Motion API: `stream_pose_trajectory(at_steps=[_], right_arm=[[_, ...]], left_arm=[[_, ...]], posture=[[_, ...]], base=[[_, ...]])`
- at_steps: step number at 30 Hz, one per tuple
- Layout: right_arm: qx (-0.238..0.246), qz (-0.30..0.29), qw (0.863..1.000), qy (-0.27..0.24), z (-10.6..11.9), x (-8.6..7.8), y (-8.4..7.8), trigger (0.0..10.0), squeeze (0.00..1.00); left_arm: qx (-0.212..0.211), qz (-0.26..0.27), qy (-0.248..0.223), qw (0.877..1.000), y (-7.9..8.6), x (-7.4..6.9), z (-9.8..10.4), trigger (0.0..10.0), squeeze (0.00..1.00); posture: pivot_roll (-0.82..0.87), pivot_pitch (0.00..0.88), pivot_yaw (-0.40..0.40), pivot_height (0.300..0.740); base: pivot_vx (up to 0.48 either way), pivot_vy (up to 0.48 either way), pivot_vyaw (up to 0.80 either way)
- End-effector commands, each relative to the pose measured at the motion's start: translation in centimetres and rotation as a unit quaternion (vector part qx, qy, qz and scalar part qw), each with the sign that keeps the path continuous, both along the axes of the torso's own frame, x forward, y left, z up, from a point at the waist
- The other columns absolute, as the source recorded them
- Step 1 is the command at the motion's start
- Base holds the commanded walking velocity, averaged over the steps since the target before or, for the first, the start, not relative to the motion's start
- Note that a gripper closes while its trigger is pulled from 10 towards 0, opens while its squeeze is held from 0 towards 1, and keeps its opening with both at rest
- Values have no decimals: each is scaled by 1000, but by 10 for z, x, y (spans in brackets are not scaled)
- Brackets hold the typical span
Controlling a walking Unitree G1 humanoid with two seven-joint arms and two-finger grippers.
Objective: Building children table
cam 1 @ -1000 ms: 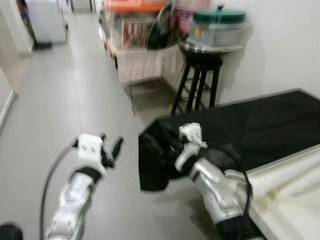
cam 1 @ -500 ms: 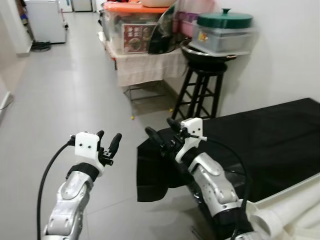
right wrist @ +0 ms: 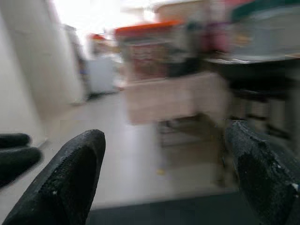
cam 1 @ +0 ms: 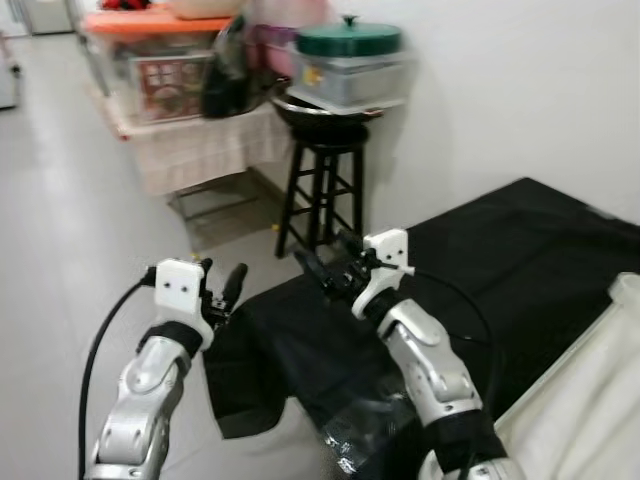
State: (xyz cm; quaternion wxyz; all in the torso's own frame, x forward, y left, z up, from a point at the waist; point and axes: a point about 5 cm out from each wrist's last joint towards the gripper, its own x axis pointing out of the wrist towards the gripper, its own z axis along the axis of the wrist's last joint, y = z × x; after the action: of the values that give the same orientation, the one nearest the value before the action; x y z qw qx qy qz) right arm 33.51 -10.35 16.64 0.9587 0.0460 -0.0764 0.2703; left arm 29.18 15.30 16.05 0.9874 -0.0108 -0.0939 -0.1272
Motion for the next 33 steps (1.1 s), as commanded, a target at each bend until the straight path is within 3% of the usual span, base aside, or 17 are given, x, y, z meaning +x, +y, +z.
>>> stream_pose_trajectory(at_steps=[1, 4, 12, 33], right_arm=[[1, -6, 1000, 3, -1, 0, 1, 10000, 0], [1, -7, 1000, 3, -1, 0, 0, 10000, 0], [0, -8, 1000, 3, 0, -1, 0, 10000, 0], [-2, -2, 1000, -3, 3, -3, 1, 10000, 0]], left_arm=[[2, 8, 16, 1000, 5, -2, -5, 10000, 0], [4, 7, 17, 1000, 5, -2, -6, 10000, 0], [13, -13, 18, 1000, -1, -4, -5, 10000, 0], [28, -48, 22, 998, -14, -9, -8, 10000, 0]], posture=[[114, 50, -39, 740], [114, 52, -39, 740], [113, 59, -37, 740], [111, 57, -35, 740]], base=[[0, 0, -800], [0, 0, -800], [0, 480, -800], [0, 0, -800]])
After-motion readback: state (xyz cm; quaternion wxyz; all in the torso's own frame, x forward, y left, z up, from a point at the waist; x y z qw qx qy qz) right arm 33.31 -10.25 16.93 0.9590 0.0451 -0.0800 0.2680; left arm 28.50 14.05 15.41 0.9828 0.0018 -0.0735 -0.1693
